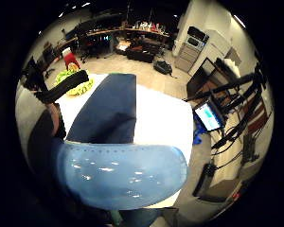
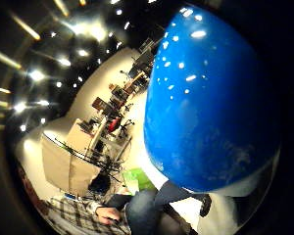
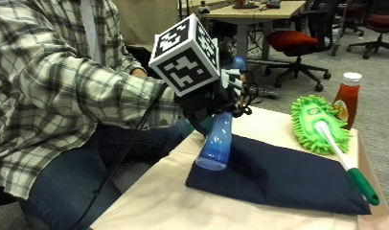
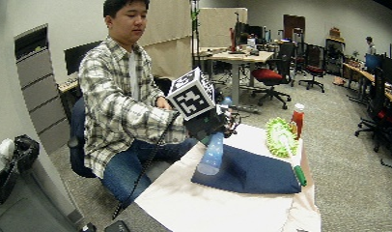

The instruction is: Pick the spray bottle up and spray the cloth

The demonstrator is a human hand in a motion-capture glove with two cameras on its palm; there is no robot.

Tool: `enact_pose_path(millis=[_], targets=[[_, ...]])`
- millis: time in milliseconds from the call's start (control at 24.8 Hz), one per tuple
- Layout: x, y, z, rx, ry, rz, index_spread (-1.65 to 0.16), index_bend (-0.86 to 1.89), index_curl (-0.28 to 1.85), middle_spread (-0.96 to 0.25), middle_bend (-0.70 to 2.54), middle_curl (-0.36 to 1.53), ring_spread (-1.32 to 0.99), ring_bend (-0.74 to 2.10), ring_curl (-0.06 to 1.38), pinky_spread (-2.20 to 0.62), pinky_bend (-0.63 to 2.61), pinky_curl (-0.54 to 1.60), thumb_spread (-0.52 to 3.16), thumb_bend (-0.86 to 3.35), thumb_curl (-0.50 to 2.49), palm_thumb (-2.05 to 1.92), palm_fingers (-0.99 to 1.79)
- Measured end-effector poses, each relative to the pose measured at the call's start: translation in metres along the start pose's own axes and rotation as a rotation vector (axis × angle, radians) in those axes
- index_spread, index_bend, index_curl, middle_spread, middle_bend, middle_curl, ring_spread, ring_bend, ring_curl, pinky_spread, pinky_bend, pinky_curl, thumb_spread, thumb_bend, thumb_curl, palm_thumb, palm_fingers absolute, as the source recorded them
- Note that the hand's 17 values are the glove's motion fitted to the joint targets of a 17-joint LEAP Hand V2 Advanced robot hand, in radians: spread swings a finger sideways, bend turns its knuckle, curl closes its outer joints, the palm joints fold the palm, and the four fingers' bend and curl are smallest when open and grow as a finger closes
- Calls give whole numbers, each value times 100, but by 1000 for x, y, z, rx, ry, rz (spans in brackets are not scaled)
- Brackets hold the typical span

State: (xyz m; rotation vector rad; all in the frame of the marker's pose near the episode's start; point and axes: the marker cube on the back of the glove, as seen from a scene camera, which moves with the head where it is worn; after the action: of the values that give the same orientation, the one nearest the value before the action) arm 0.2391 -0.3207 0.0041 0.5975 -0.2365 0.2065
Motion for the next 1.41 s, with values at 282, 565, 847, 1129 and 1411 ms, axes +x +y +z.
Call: enact_pose_path(millis=[282, 565, 847, 1129, 1411], targets=[[13, -1, -15, 64, -197, 149, -22, 27, 61, -10, 62, 52, -17, 66, 48, -15, 40, 48, 15, -3, 80, 108, 133], [22, 1, -19, 114, -541, 362, -22, 27, 61, -10, 62, 52, -17, 66, 48, -15, 40, 48, 15, -3, 80, 108, 133], [3, -9, -22, 155, -661, 362, -22, 26, 62, -10, 62, 52, -17, 66, 48, -15, 40, 48, 15, -3, 81, 108, 133], [-58, -39, -8, 147, -800, 246, -23, 27, 62, -9, 64, 52, -17, 65, 48, -14, 36, 48, 16, -3, 81, 108, 130], [-108, -51, 57, 32, -904, 188, -23, 27, 62, -8, 64, 52, -17, 66, 48, -14, 28, 46, 18, -3, 81, 109, 128]])
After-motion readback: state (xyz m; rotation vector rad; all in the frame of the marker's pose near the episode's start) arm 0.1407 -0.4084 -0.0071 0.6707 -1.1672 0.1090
